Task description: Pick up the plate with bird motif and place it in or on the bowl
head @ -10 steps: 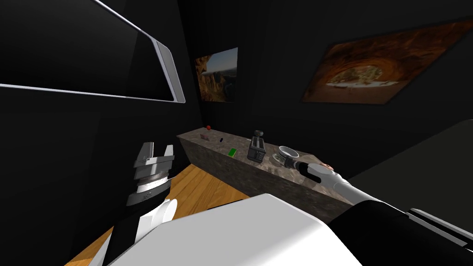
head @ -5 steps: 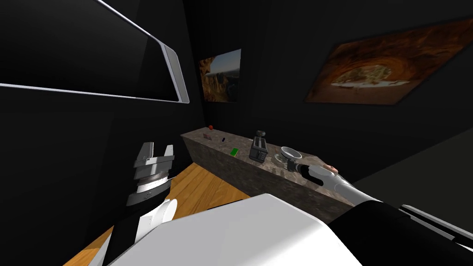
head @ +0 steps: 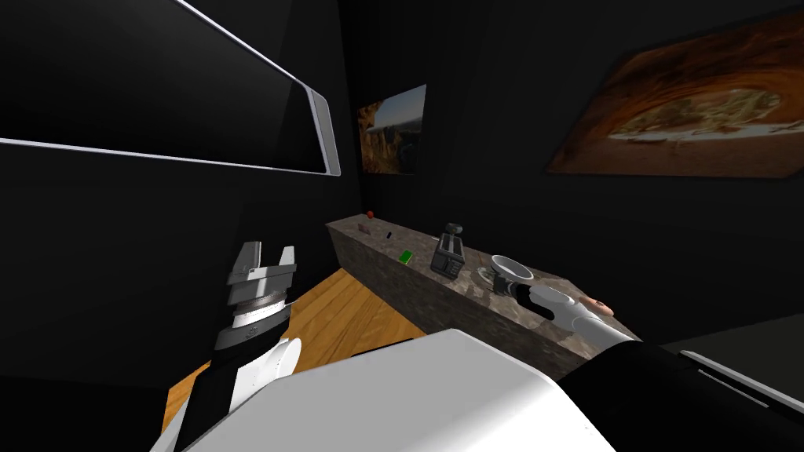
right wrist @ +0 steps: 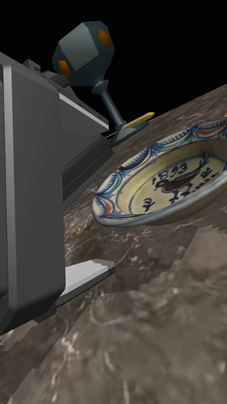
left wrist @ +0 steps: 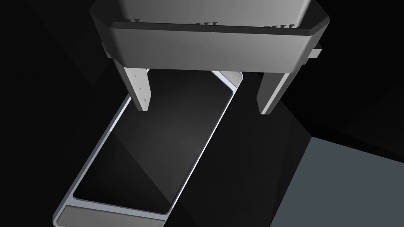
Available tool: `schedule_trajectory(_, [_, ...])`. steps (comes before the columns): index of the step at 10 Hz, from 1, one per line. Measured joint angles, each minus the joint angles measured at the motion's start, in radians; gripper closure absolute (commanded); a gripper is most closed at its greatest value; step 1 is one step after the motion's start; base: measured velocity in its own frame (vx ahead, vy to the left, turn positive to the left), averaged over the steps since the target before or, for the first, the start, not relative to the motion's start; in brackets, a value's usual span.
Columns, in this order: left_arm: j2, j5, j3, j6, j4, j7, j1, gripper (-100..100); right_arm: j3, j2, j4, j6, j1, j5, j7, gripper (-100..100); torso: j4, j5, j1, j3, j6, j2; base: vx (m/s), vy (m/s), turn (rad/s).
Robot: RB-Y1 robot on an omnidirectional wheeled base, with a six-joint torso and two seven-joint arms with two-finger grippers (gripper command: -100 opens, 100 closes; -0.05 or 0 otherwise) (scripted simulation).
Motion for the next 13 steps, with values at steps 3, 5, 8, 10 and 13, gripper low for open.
schedule_trajectory(3, [0.000, 0.000, 0.000, 0.000, 0.000, 0.000, 0.000, 0, -0.005, 0.013, 0.058, 0.005, -0.016, -0.006, 0.002, 100, 0.000, 0.000, 0.001, -0.001, 0.002, -0.002, -0.045, -0.005, 0.076])
schedule_trajectory(5, [0.000, 0.000, 0.000, 0.000, 0.000, 0.000, 0.001, 0, -0.004, 0.014, 0.058, 0.004, -0.015, -0.006, 0.002, 100, -0.001, 0.002, 0.002, -0.003, 0.001, -0.005, -0.003, 0.002, -0.002])
schedule_trajectory(8, [0.000, 0.000, 0.000, 0.000, 0.000, 0.000, 0.001, 0, -0.005, 0.013, 0.058, 0.005, -0.016, -0.006, 0.002, 0, -0.001, 0.001, 0.002, -0.003, 0.002, -0.006, 0.000, 0.000, 0.000])
schedule_trajectory(10, [0.000, 0.000, 0.000, 0.000, 0.000, 0.000, 0.001, 0, -0.008, 0.010, 0.040, 0.006, -0.005, -0.007, 0.001, 100, -0.002, 0.001, 0.002, -0.004, 0.004, -0.007, 0.050, 0.003, -0.210])
schedule_trajectory(13, [0.000, 0.000, 0.000, 0.000, 0.000, 0.000, 0.001, 0, -0.001, -0.003, -0.015, -0.004, 0.001, 0.002, 0.004, 100, -0.002, 0.002, 0.004, -0.006, 0.004, -0.011, 0.095, 0.022, -0.287])
